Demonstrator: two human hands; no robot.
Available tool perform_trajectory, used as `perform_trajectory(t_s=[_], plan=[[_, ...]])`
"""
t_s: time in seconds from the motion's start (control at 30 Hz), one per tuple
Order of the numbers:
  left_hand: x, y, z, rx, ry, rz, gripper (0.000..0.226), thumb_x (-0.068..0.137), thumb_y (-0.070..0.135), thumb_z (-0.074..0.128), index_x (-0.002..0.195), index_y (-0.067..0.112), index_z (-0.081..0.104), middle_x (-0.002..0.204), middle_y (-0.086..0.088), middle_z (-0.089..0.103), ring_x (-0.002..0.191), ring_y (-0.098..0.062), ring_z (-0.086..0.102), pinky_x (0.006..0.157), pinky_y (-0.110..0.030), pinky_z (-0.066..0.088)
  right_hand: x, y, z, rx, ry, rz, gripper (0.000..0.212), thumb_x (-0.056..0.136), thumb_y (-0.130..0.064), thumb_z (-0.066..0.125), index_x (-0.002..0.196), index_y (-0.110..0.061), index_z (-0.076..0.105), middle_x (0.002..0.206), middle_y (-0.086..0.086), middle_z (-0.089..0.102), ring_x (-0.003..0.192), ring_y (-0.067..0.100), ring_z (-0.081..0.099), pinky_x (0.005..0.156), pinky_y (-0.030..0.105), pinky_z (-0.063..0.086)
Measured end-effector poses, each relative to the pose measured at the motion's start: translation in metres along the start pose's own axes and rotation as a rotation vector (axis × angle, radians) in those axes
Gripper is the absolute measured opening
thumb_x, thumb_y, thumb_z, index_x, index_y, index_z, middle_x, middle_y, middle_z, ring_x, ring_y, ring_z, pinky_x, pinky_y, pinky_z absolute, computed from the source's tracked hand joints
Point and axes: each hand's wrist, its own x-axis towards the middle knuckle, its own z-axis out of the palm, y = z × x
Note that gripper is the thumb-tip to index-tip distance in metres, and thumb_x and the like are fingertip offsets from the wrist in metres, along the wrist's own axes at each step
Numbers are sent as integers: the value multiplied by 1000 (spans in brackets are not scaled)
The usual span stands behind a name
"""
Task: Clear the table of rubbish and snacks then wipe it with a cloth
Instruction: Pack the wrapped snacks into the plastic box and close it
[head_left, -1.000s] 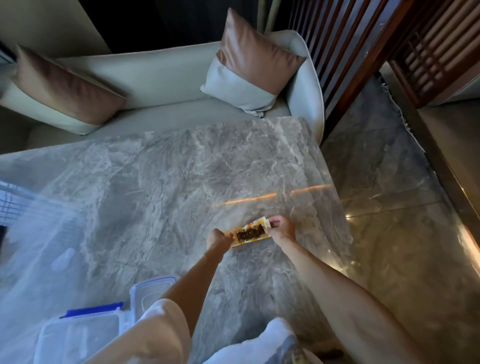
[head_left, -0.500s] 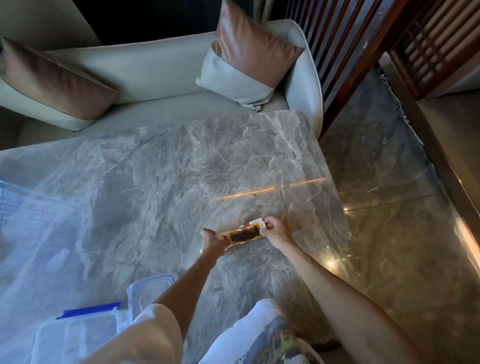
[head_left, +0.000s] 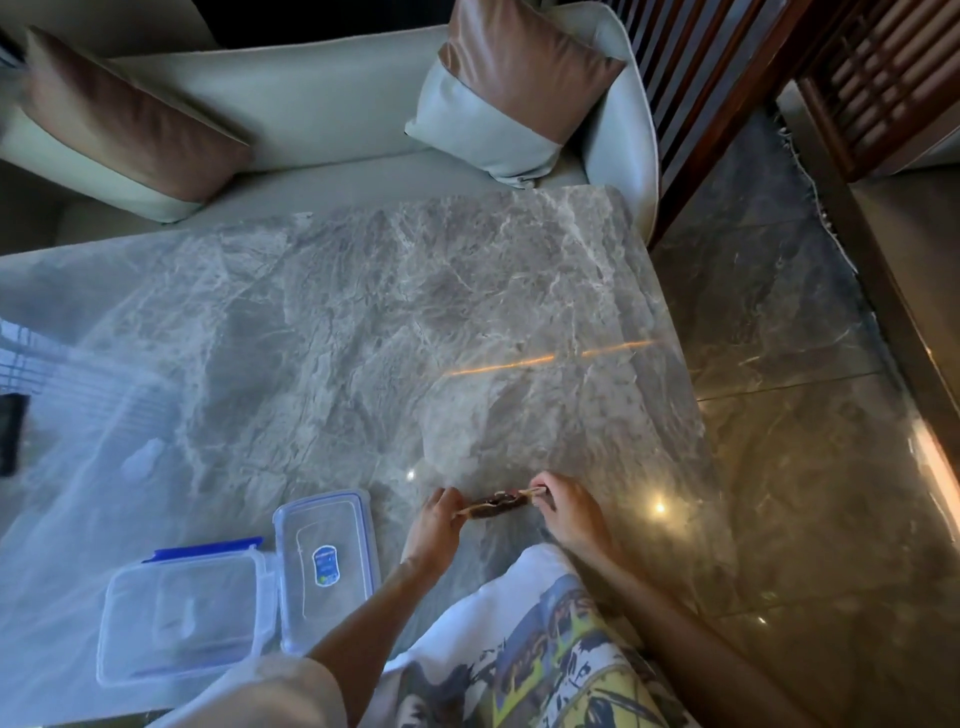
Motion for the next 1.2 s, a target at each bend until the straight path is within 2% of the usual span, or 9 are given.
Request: perform_trajectory(t_s=[0.17, 0.27, 0.33, 0.57, 0.67, 0.77, 0.87, 1.03, 1.2], plan=[[-10, -1, -12, -413, -104, -279, 14, 92, 6, 61, 99, -5, 57, 83, -21, 57, 73, -23, 54, 66, -34, 44, -6, -10, 0, 462, -190, 298, 10, 92, 7, 54, 96, 15, 59, 73, 11, 50, 60, 15, 45, 57, 26, 37], [-21, -1, -35, -990, -156, -376, 11, 93, 17, 63, 94, 7, 58, 83, -10, 62, 72, -18, 63, 72, -34, 58, -9, -26, -12, 682, -260, 395, 11, 96, -4, 54, 101, 3, 60, 70, 9, 54, 55, 11, 51, 52, 21, 42], [-30, -2, -51, -1147, -95, -365, 14, 93, 23, 64, 92, 9, 62, 80, -7, 69, 73, -19, 70, 74, -34, 63, -12, -41, -17, 786, -351, 415, 9, 96, -14, 57, 99, -9, 64, 76, 4, 62, 65, 12, 57, 59, 22, 49], [-71, -25, -95, -1124, 83, -286, 20, 97, 20, 56, 100, 1, 63, 89, -18, 69, 75, -28, 72, 70, -34, 64, -20, -94, -6, 718, -587, 248, 12, 96, -18, 58, 106, -21, 61, 91, 2, 68, 78, 13, 63, 67, 23, 51], [-90, -35, -110, -1052, 114, -280, 24, 99, 19, 53, 106, -3, 61, 89, -21, 68, 82, -34, 70, 74, -41, 63, -21, -121, 10, 629, -573, 128, 10, 93, -27, 62, 99, -24, 69, 95, -4, 72, 82, 4, 65, 68, 10, 50], [-109, -48, -127, -1014, 114, -238, 19, 99, 16, 53, 102, -1, 59, 73, -10, 71, 65, -19, 74, 57, -30, 62, -21, -152, 32, 483, -679, -5, 29, 92, -23, 64, 115, -8, 68, 110, 6, 72, 91, 6, 62, 78, 9, 47], [-122, -65, -150, -1011, 141, -198, 15, 99, 14, 52, 100, 0, 58, 76, -15, 68, 60, -17, 73, 56, -29, 61, -28, -184, 59, 450, -774, -51, 29, 93, -11, 60, 116, 7, 64, 95, 11, 73, 70, 0, 63, 71, 16, 49], [-143, -105, -180, -1258, 303, -279, 8, 97, 15, 55, 101, 8, 53, 80, -15, 65, 58, -15, 71, 58, -28, 61, -48, -238, 100, 721, -695, 29, 15, 95, -14, 58, 95, -7, 71, 73, -3, 74, 61, 5, 67, 66, 18, 54], [-170, -150, -190, -1194, 103, -320, 20, 95, 20, 59, 108, 6, 53, 90, -15, 65, 71, -21, 67, 74, -34, 56, -80, -281, 161, 767, -420, 121, 22, 92, -22, 64, 102, -5, 73, 80, 0, 70, 69, 6, 60, 61, 13, 46]])
